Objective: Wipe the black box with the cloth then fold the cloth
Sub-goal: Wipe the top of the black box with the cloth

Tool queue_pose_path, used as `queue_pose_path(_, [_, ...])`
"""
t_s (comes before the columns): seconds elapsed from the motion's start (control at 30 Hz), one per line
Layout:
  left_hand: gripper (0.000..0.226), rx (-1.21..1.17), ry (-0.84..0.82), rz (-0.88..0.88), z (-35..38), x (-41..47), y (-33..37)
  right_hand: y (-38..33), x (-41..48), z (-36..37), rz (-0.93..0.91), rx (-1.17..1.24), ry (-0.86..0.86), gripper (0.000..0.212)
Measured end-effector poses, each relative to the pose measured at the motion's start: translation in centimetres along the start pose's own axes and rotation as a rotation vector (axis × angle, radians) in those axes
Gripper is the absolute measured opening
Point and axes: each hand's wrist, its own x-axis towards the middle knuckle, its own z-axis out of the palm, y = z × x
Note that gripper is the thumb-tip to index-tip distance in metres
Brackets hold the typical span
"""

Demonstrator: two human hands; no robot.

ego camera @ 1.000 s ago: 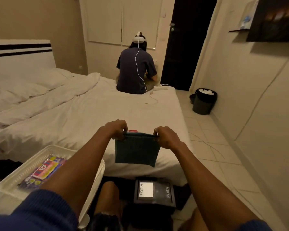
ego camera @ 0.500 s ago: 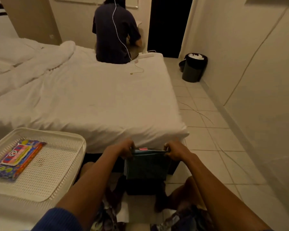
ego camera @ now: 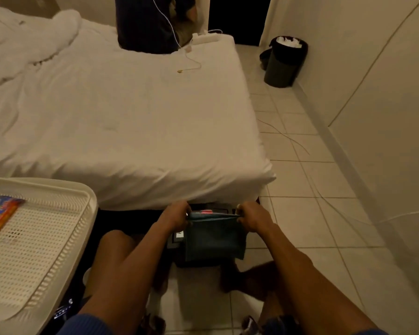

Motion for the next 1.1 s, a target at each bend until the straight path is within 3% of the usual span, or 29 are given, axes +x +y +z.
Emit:
queue_pose_path(0.23, [0.031, -0.090, 0.217, -0.020, 2.1, 3.5, -0.5, 0.9, 3.5, 1.1, 0.082, 0.005, 0.165, 0.009])
queue_pose_path(0.37, [0.022, -0.128, 0.419, -0.023, 4.3, 3.5, -1.5, 0.7, 3.6, 3.4, 0.223, 0.293, 0.371, 0.008])
queue_pose_path(0.4, [0.026, -0.110, 0.448, -0.024, 5.3, 3.2, -2.0, 0.5, 3.2, 4.4, 0.202, 0.272, 0.415, 0.011])
queue_pose_path(0.5, [0.044, 0.001, 0.474, 0.021, 8.6, 2.6, -4.2, -1.1, 1.8, 8.8, 0.145, 0.209, 0.396, 0.045])
queue_pose_path(0.63, [0.058, 0.094, 0.437, 0.065, 11.9, 2.6, -5.8, -4.1, 1.7, 13.0, 0.055, 0.239, 0.328, 0.068])
queue_pose_path(0.9, [0.057, 0.045, 0.447, -0.001, 14.5, 3.9, -6.3, -5.0, 3.2, 15.6, 0.061, 0.109, 0.311, 0.080])
queue_pose_path(1.1, [0.056, 0.083, 0.465, 0.064, 14.3, 4.3, -6.7, -4.9, 3.2, 16.1, 0.074, 0.083, 0.330, 0.079])
